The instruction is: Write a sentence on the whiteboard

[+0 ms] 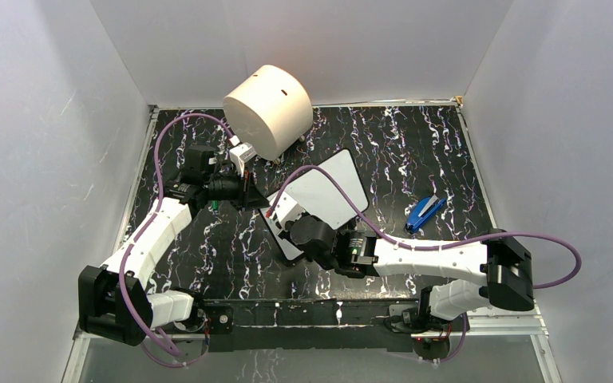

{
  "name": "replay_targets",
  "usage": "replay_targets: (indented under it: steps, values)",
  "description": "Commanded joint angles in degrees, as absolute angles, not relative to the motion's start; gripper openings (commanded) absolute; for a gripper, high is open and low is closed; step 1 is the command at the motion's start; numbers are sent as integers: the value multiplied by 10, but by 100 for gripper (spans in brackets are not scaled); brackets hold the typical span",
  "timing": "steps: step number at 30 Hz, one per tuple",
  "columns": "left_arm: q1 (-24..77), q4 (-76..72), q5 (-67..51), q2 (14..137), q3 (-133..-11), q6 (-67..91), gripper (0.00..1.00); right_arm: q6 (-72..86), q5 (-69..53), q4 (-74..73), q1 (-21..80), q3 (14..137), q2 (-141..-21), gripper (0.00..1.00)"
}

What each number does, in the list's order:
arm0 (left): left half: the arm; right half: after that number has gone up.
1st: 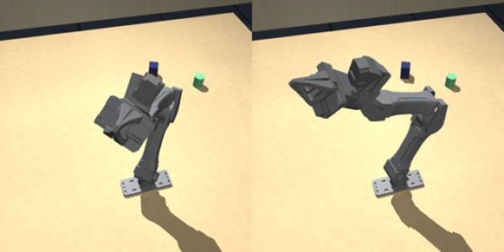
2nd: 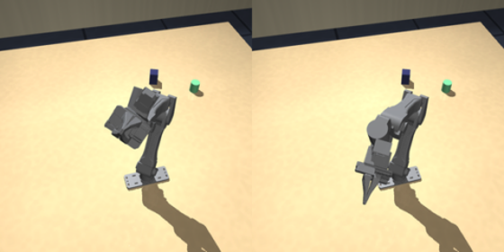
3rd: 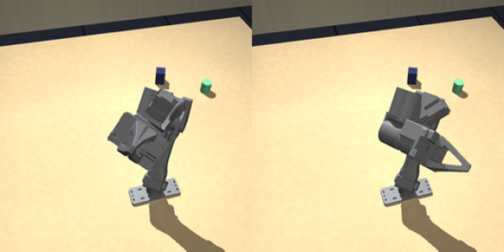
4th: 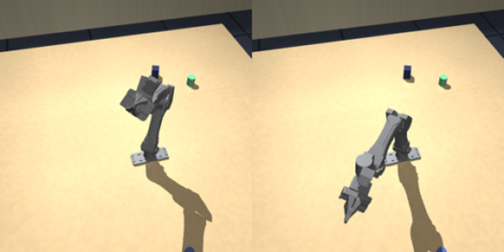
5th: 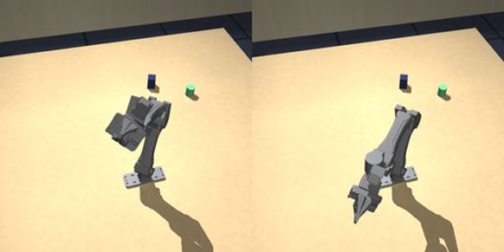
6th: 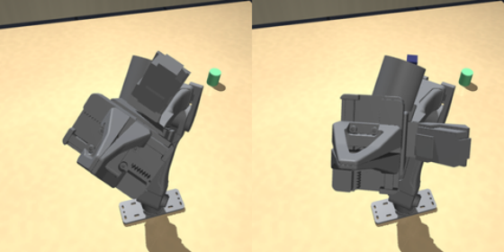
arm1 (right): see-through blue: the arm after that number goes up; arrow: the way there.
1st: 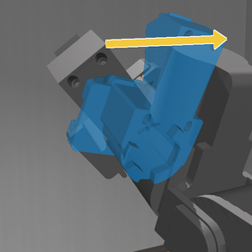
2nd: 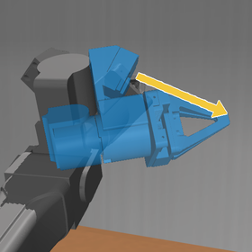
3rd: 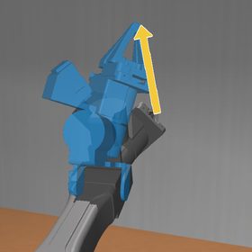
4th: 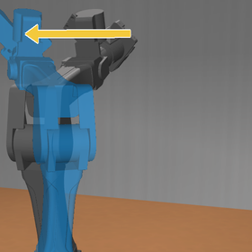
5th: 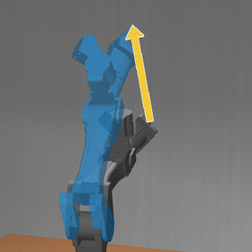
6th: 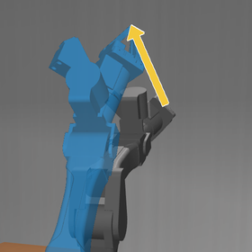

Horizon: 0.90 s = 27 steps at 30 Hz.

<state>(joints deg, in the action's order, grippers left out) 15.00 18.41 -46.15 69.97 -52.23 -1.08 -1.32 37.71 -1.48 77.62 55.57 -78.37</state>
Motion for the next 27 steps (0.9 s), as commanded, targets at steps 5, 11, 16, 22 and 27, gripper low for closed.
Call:
replay_targets:
  steps: [5, 11, 16, 22, 27]
  values:
    - [154, 215, -433, 709, -520, -33, 0, -5, 393, 2, 770, 564, -781, 0]
    - [154, 215, -433, 711, -520, -34, 0, -5, 402, 1, 766, 561, -780, 0]
    - [154, 215, -434, 711, -520, -34, 0, -7, 407, 1, 764, 559, -777, 0]
    - [154, 215, -434, 711, -520, -34, 0, -8, 408, 4, 762, 559, -776, 0]
    - [154, 216, -436, 712, -520, -34, 0, -10, 410, 11, 760, 561, -778, 0]
